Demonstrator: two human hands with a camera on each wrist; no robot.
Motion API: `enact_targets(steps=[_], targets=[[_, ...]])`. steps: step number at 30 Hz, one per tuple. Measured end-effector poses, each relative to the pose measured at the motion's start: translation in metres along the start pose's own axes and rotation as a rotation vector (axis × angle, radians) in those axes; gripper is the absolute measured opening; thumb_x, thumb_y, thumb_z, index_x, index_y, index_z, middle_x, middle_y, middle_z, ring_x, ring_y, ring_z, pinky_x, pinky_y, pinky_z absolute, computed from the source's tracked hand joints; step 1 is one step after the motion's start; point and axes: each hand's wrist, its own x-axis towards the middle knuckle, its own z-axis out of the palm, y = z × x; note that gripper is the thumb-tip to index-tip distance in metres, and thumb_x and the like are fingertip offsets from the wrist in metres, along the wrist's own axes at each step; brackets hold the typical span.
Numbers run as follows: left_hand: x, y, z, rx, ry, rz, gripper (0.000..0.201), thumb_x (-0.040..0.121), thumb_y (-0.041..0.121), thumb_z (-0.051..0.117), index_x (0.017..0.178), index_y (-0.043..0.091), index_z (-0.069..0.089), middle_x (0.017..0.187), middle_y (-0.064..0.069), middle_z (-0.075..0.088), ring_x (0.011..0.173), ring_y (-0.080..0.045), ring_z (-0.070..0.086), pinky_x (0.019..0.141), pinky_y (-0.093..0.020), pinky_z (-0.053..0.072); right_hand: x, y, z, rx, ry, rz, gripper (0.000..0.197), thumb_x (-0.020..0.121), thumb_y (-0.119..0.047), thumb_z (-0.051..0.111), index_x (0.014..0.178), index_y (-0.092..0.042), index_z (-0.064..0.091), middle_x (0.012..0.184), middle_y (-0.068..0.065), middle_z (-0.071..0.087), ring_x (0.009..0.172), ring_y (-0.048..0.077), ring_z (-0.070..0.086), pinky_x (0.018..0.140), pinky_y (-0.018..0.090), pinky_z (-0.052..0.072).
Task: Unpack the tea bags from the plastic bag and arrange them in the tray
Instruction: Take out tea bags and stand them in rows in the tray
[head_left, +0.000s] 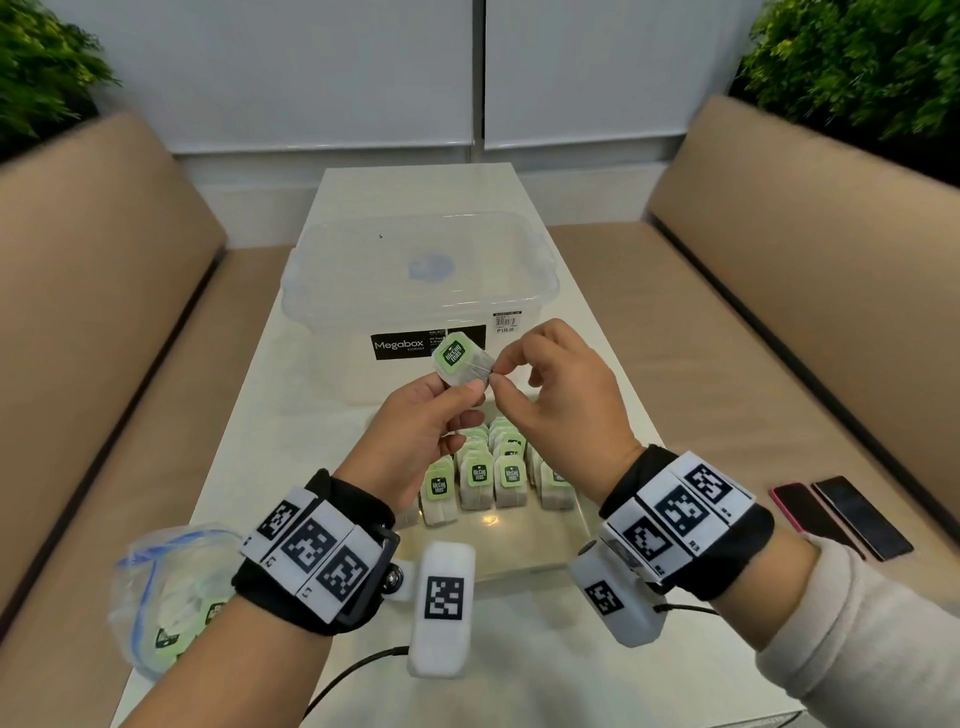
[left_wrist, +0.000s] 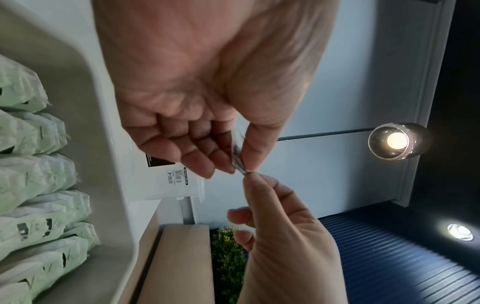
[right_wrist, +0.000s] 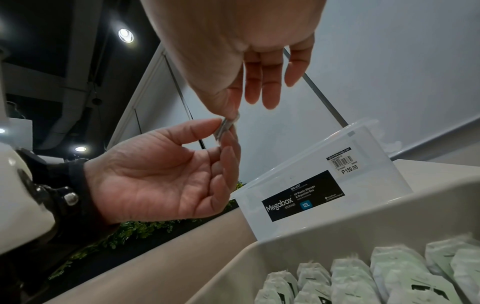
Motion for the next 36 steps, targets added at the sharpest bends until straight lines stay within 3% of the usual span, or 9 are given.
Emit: enact_targets(steps=[10, 16, 19, 23, 26, 28, 30, 33, 36], targets=[[-0.002, -0.003, 0.003, -0.026, 0.023, 0.012, 0.01, 0.09, 0.023, 0.056, 0.084, 0.025, 0.065, 0.087, 0.006, 0.064, 0.077, -0.006, 0.056, 0.063, -0.022, 0.037, -0.006, -0.005, 0.003, -0.042, -0.157, 0.036, 0.013, 0.088, -0.022, 0.056, 0.08, -0.027, 0.047, 0.085, -0.009, 0.052, 0.071, 0.016, 0.052, 0.074, 0.028, 0.037], [0.001, -0.002, 0.001, 0.074, 0.026, 0.052, 0.01, 0.089, 0.025, 0.058, 0.093, 0.027, 0.067, 0.089, 0.009, 0.066, 0.077, -0.005, 0.055, 0.065, -0.021, 0.039, -0.009, -0.005, -0.003, -0.004, -0.136, 0.025, 0.008, 0.086, -0.021, 0.06, 0.087, -0.024, 0.053, 0.082, -0.014, 0.049, 0.066, 0.001, 0.046, 0.072, 0.026, 0.036], [0.001, 0.0, -0.003, 0.248, -0.004, 0.127, 0.012, 0.086, 0.019, 0.062, 0.093, 0.027, 0.067, 0.076, 0.011, 0.063, 0.067, 0.001, 0.054, 0.059, -0.012, 0.042, 0.003, -0.003, -0.017, 0.105, -0.149, 0.093, 0.015, 0.087, -0.024, 0.058, 0.1, -0.022, 0.051, 0.093, -0.012, 0.056, 0.068, 0.01, 0.054, 0.07, 0.032, 0.045], [0.004, 0.001, -0.004, 0.557, -0.084, 0.185, 0.005, 0.083, 0.017, 0.067, 0.087, 0.018, 0.069, 0.076, 0.002, 0.066, 0.067, -0.005, 0.056, 0.068, -0.02, 0.045, 0.029, -0.001, -0.031, 0.133, -0.4, 0.165, 0.042, 0.085, -0.027, 0.065, 0.124, -0.025, 0.049, 0.098, -0.014, 0.06, 0.073, 0.008, 0.058, 0.075, 0.025, 0.049], [0.008, 0.0, -0.003, 0.724, -0.141, 0.188, 0.012, 0.081, 0.022, 0.069, 0.074, 0.03, 0.065, 0.061, 0.015, 0.061, 0.057, 0.005, 0.052, 0.061, -0.014, 0.039, 0.041, 0.003, -0.036, 0.104, -0.514, 0.172, 0.027, 0.081, -0.014, 0.07, 0.103, -0.026, 0.062, 0.077, -0.01, 0.066, 0.072, 0.007, 0.062, 0.077, 0.025, 0.05], [0.009, -0.001, -0.003, 0.805, -0.151, 0.181, 0.015, 0.081, 0.022, 0.069, 0.07, 0.031, 0.063, 0.055, 0.016, 0.056, 0.05, 0.006, 0.048, 0.053, -0.009, 0.034, 0.046, 0.006, -0.04, 0.047, -0.59, 0.171, 0.02, 0.08, -0.01, 0.071, 0.088, -0.027, 0.066, 0.07, -0.01, 0.067, 0.066, 0.002, 0.061, 0.072, 0.015, 0.048], [0.008, -0.004, -0.003, 0.846, -0.162, 0.154, 0.008, 0.08, 0.021, 0.07, 0.078, 0.028, 0.067, 0.06, 0.014, 0.056, 0.049, 0.006, 0.048, 0.051, -0.006, 0.035, 0.049, 0.007, -0.044, -0.067, -0.698, 0.149, 0.017, 0.079, -0.011, 0.073, 0.083, -0.027, 0.068, 0.065, -0.013, 0.064, 0.061, -0.002, 0.058, 0.061, 0.006, 0.043], [0.007, -0.01, -0.011, 0.846, -0.156, 0.09, 0.027, 0.078, 0.018, 0.073, 0.102, 0.027, 0.066, 0.081, 0.012, 0.061, 0.058, 0.004, 0.053, 0.057, -0.004, 0.041, 0.047, 0.013, -0.042, -0.228, -0.818, 0.118, 0.01, 0.079, -0.013, 0.073, 0.083, -0.021, 0.071, 0.063, -0.015, 0.059, 0.064, 0.005, 0.057, 0.059, 0.011, 0.042], [0.004, -0.011, -0.031, 0.89, -0.118, 0.035, 0.034, 0.076, 0.018, 0.074, 0.107, 0.029, 0.063, 0.091, 0.011, 0.062, 0.064, -0.001, 0.055, 0.065, -0.01, 0.045, 0.042, 0.025, -0.029, -0.403, -0.981, 0.1, 0.007, 0.08, -0.018, 0.072, 0.087, -0.019, 0.072, 0.064, -0.015, 0.057, 0.07, 0.008, 0.055, 0.056, 0.012, 0.037]])
